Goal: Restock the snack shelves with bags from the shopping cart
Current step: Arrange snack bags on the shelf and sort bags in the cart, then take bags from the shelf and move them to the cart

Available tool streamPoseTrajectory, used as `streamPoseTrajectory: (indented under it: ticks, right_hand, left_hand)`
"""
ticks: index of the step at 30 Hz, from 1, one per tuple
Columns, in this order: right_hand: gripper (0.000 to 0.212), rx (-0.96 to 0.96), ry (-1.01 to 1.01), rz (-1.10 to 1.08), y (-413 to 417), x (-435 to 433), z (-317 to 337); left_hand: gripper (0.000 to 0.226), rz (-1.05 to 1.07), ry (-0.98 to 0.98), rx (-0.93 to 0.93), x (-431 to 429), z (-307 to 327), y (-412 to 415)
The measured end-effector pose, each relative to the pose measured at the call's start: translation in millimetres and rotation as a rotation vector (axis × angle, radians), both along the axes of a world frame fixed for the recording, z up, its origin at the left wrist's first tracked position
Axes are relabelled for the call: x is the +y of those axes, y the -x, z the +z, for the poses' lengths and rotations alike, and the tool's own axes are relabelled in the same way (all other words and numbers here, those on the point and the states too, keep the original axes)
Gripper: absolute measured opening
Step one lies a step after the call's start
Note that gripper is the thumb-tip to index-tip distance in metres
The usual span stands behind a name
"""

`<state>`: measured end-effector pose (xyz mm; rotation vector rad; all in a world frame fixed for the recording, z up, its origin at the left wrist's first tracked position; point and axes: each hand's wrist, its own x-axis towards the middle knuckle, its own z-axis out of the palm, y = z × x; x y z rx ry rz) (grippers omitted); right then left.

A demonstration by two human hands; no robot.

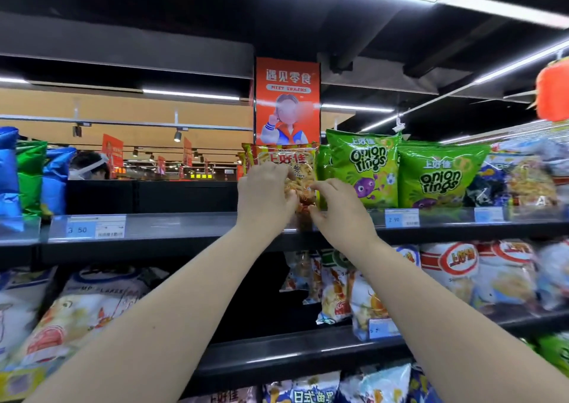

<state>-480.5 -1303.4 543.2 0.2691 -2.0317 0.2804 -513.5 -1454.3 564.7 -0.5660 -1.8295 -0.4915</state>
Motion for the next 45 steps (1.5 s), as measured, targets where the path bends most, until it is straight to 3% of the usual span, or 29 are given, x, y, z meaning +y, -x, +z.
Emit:
streamPoseTrajectory:
  ticks: [6, 13, 21, 30, 36, 45]
  right_hand:
    - [0.039, 0.033, -0.080, -0.193, -55, 77, -40]
    - [0.042, -0.097, -0.045, -0.531, -145, 176, -83]
    - [0.035, -0.244, -0.097, -0.871, -266, 300, -119]
    - [0.030, -0.483, 0.003, -1.140, -419, 473, -162]
    - [0.028, -0.506, 0.061, -1.307, -504, 579, -219]
    - [0.031, -0.562, 0.293, -1.367, -558, 713, -306]
  left_hand:
    - [0.032, -0.042, 0.263, 0.032, 78, -37, -22]
    - [0.032, -0.308, 0.348, -0.014, 199, -78, -66]
    - [0.029, -0.560, 0.418, -0.022, 368, -125, -177]
    - [0.030, -0.767, 0.531, -0.141, 569, -181, -318]
    - [0.029, -0.884, 0.615, -0.325, 695, -230, -391]
    - [0.034, -1.010, 0.775, -0.382, 842, -325, -445]
